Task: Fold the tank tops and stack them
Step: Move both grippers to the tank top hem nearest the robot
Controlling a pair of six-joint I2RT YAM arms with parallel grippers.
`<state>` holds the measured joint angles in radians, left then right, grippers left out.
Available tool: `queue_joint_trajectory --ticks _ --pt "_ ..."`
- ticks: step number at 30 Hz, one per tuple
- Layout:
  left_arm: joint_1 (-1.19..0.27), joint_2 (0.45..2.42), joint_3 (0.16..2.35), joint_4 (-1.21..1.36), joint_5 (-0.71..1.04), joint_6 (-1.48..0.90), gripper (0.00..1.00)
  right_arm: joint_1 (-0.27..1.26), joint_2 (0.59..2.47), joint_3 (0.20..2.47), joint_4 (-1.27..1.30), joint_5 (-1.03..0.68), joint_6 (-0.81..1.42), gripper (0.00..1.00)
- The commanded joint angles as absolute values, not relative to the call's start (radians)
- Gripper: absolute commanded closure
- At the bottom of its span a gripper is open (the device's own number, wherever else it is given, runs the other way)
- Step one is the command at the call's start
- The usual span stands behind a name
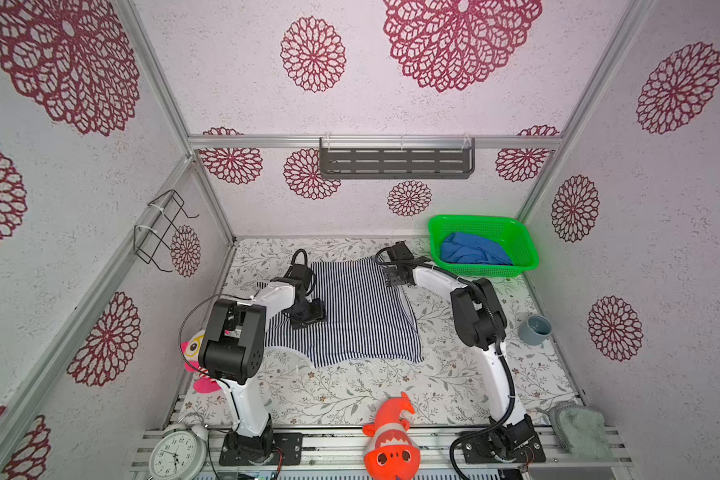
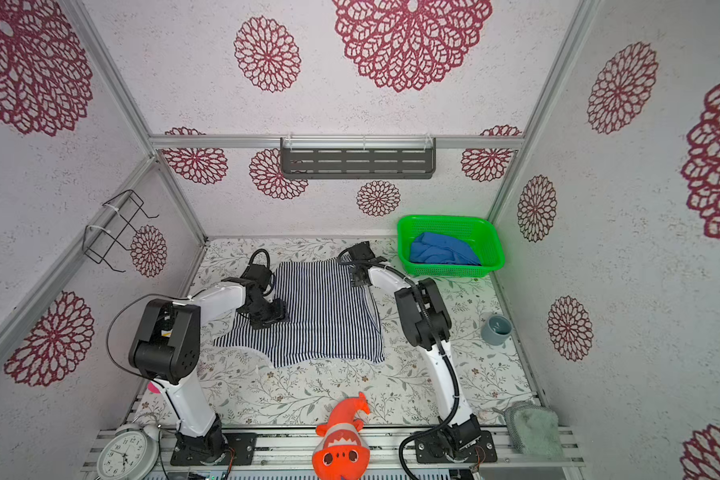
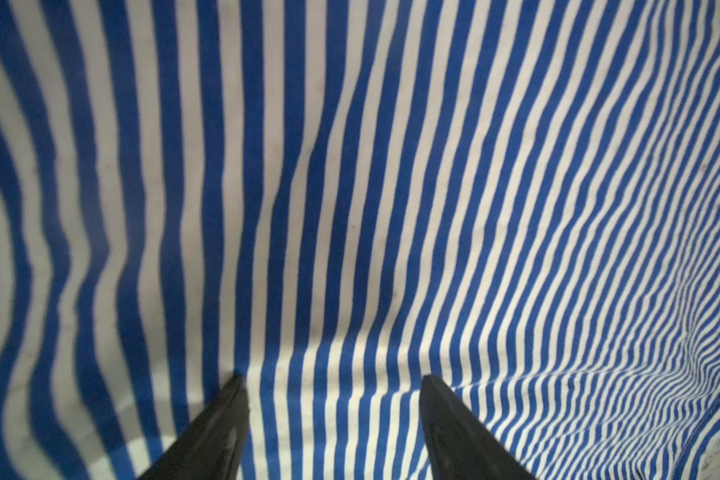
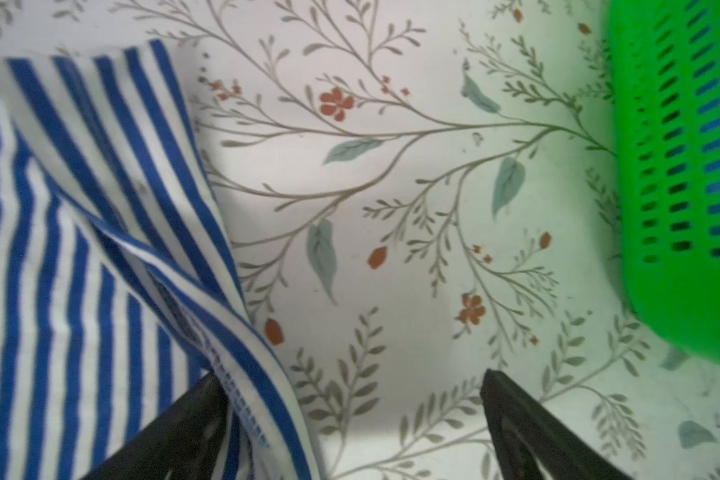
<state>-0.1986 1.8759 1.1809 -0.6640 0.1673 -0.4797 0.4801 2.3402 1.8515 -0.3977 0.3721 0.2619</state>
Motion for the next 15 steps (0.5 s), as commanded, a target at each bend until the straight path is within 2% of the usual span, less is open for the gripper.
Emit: queue_joint_trajectory --ticks 1,7,15 --pt "-0.173 1.931 1.155 -0.657 0.091 -0.467 0.31 0.456 2.246 1.84 -0.387 0.413 0.216 0.03" --pt "-0.173 1.922 1.165 -0.662 0.08 -0.465 0.31 0.448 2.204 1.824 -0.384 0.41 0.187 0.06" --pt "-0.178 1.831 1.182 -0.717 0.068 -0.462 0.31 0.471 2.027 1.675 -0.415 0.271 0.208 0.12"
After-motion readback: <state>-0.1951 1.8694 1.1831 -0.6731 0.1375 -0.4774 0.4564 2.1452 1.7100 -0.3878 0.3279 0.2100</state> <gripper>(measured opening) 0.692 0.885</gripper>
